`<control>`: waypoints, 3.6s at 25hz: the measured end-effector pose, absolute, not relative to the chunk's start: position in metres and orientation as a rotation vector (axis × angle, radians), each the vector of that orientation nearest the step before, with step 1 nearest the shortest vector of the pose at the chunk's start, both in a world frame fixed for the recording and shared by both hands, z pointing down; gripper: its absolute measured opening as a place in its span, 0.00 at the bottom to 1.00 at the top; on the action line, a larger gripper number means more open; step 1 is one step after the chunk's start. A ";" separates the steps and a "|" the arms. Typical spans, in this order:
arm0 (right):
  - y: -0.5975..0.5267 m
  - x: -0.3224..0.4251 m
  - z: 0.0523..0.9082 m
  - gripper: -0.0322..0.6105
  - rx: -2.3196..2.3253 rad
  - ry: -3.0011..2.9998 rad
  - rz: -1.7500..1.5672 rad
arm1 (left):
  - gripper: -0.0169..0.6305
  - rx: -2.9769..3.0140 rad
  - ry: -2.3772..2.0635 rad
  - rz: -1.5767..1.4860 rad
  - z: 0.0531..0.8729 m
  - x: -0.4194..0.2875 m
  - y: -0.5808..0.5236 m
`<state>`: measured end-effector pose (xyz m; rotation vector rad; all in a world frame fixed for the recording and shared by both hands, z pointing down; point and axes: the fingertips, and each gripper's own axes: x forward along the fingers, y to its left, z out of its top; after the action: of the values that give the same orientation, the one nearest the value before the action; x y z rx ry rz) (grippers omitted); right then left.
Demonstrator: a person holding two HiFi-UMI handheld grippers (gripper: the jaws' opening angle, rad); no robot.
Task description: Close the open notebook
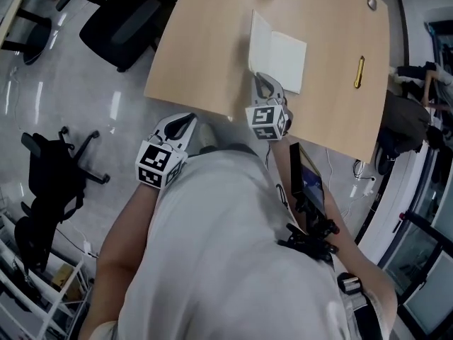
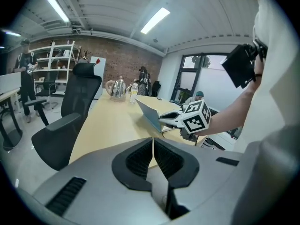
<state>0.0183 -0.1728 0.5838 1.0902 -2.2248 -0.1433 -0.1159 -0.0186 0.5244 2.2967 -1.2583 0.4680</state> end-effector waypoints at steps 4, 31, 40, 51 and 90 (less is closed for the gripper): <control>-0.171 0.028 0.578 0.10 1.160 -2.235 -0.094 | 0.05 2.339 -1.231 0.482 0.519 -0.113 -0.027; -0.157 0.112 0.576 0.09 1.664 -2.409 1.032 | 0.05 2.493 -0.980 0.556 0.514 -0.053 -0.039; -0.158 0.137 0.599 0.09 1.793 -2.342 1.367 | 0.05 2.495 -0.947 0.581 0.518 -0.048 -0.044; -0.162 0.175 0.629 0.10 1.895 -2.165 1.527 | 0.05 2.501 -0.933 0.611 0.516 -0.042 -0.045; -0.222 0.187 0.640 0.19 1.247 -2.001 0.537 | 0.05 2.435 -1.083 0.471 0.503 -0.034 -0.075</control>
<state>0.1865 -0.2223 0.6404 1.2474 -2.0005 0.5371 -0.0344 -0.0750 0.5027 2.4347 -1.0829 0.4712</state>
